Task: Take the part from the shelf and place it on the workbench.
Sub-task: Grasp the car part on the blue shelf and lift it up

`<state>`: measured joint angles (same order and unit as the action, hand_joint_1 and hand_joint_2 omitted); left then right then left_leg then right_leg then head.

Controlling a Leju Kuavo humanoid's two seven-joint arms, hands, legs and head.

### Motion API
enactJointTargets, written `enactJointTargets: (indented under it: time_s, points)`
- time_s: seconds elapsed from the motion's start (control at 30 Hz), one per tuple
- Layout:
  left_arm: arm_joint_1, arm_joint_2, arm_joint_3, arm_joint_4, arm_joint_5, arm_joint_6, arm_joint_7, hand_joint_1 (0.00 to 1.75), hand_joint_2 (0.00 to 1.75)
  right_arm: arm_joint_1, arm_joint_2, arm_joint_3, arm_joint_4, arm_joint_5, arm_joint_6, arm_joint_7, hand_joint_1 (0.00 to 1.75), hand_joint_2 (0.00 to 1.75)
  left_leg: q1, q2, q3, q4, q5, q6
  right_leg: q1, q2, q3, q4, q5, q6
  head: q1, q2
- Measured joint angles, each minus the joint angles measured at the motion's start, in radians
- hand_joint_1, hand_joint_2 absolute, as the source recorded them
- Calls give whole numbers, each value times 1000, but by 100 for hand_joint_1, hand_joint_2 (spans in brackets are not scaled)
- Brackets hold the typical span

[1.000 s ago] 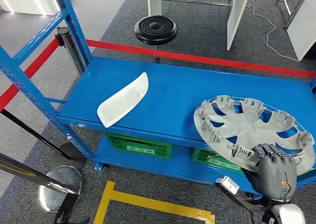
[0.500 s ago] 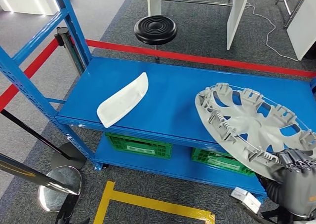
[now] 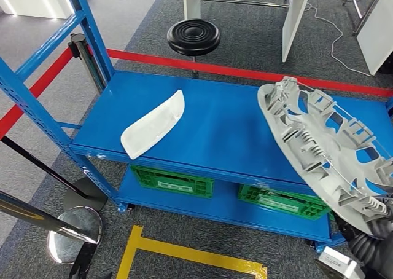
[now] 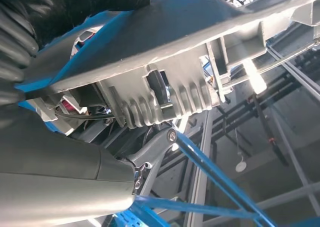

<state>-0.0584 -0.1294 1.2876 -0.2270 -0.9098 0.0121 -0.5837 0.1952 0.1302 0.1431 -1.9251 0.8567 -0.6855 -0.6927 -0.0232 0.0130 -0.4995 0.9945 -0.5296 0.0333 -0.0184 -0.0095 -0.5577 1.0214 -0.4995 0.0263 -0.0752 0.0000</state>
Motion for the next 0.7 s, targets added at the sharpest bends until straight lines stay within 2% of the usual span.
enactJointTargets:
  time_s: [0.7]
  points:
    - [0,-2,9,0,8,-10,-3,0,175,7,2,-2,-33,-20,0,0,175,175,0,0,0,0,0,0,0,0,0,0,0,0,0,0]
